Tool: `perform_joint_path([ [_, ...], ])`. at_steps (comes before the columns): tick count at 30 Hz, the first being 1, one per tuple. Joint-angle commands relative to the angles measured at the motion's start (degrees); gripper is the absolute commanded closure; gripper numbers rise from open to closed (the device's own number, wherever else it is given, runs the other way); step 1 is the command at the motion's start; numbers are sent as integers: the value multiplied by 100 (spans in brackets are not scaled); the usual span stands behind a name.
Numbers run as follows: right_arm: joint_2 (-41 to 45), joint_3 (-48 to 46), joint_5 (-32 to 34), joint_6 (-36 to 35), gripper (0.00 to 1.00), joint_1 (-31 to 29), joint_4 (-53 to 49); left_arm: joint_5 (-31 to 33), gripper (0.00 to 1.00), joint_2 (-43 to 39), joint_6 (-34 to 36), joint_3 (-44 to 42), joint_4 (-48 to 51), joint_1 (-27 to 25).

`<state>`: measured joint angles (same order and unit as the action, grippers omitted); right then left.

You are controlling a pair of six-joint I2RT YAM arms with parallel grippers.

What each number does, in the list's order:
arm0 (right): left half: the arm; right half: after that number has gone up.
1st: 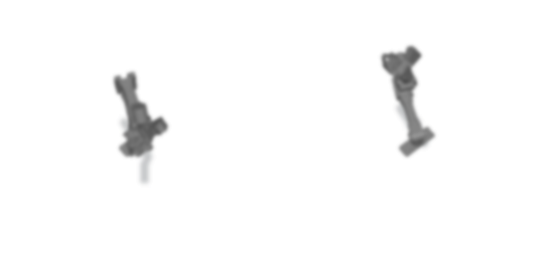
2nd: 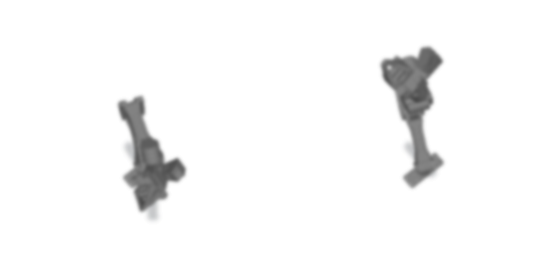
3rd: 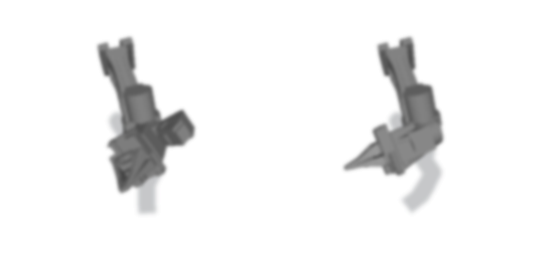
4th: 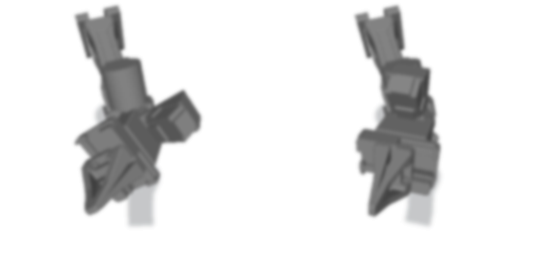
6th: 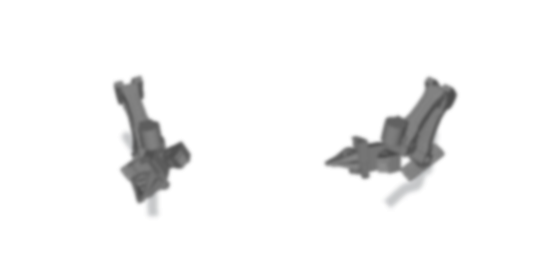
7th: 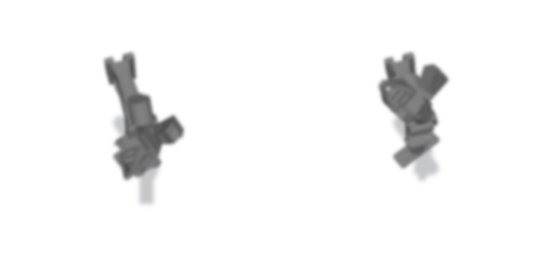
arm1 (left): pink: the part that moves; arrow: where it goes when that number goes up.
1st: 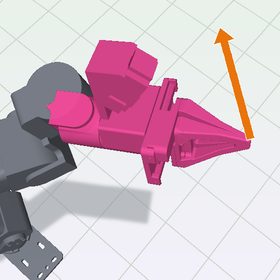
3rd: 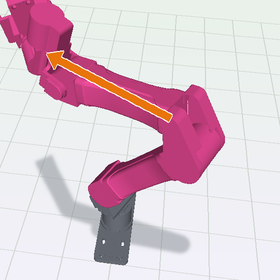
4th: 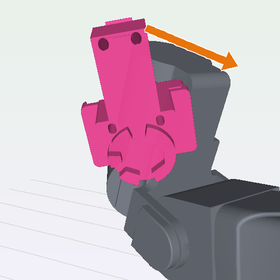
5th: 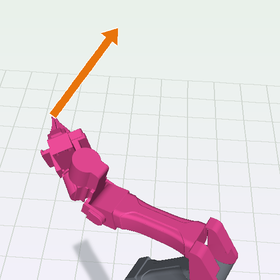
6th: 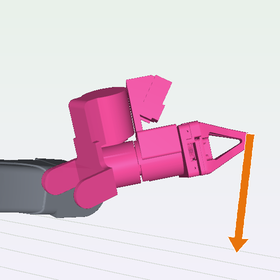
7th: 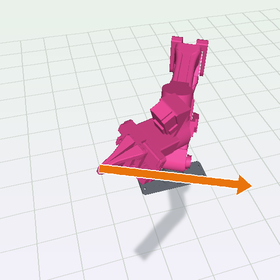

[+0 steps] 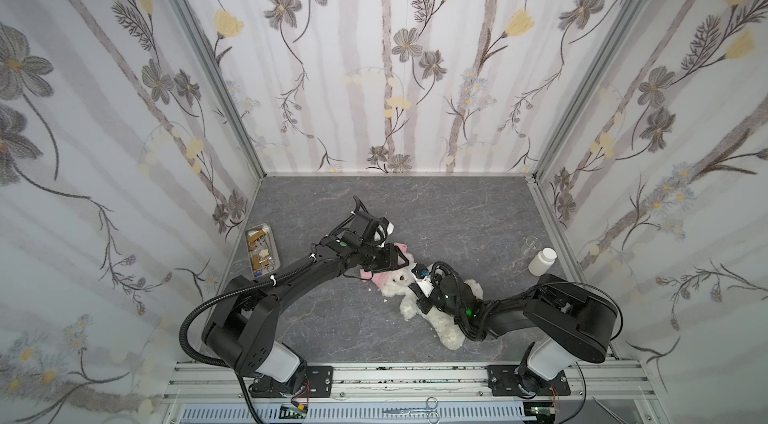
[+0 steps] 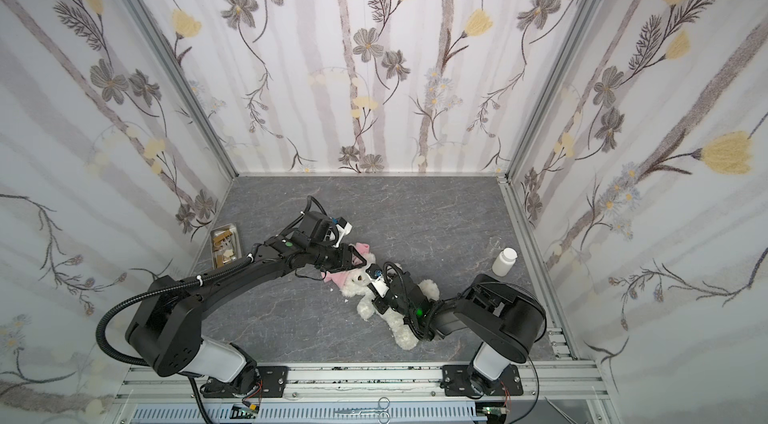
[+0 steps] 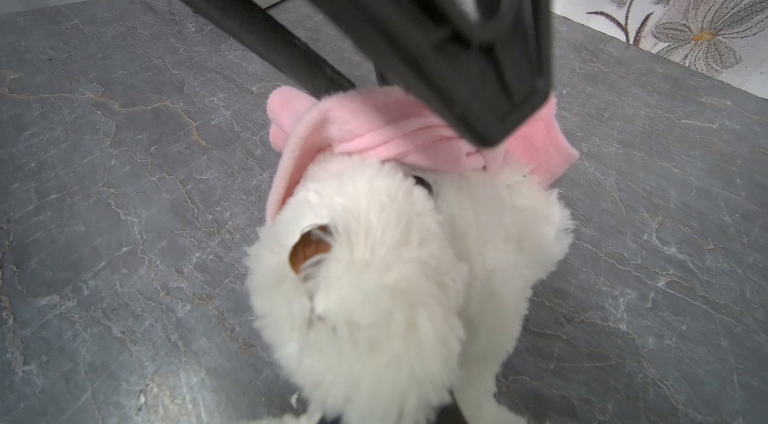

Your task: Dress the teddy bear

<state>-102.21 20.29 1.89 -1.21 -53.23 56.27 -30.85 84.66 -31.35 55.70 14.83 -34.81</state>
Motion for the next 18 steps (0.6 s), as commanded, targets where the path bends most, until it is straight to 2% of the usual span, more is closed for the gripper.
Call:
perform_joint_path([
  [1, -76, 32, 31, 135, 100, 6, -362, 619, 41, -245, 293, -67, -43, 1],
  [5, -51, 37, -4, 106, 100, 6, -394, 1350, 41, -556, 395, -352, -48, 157],
  [7, -19, -14, -39, 7, 100, 3, -292, 1589, 45, -676, 541, -473, -50, 489],
  [11, 31, -40, -30, -165, 100, -2, -265, 1148, 50, -274, 888, -247, -51, 1247],
  [18, -27, 1, -39, -215, 100, -2, -216, 586, 68, 1388, 1806, 860, 145, 1325],
])
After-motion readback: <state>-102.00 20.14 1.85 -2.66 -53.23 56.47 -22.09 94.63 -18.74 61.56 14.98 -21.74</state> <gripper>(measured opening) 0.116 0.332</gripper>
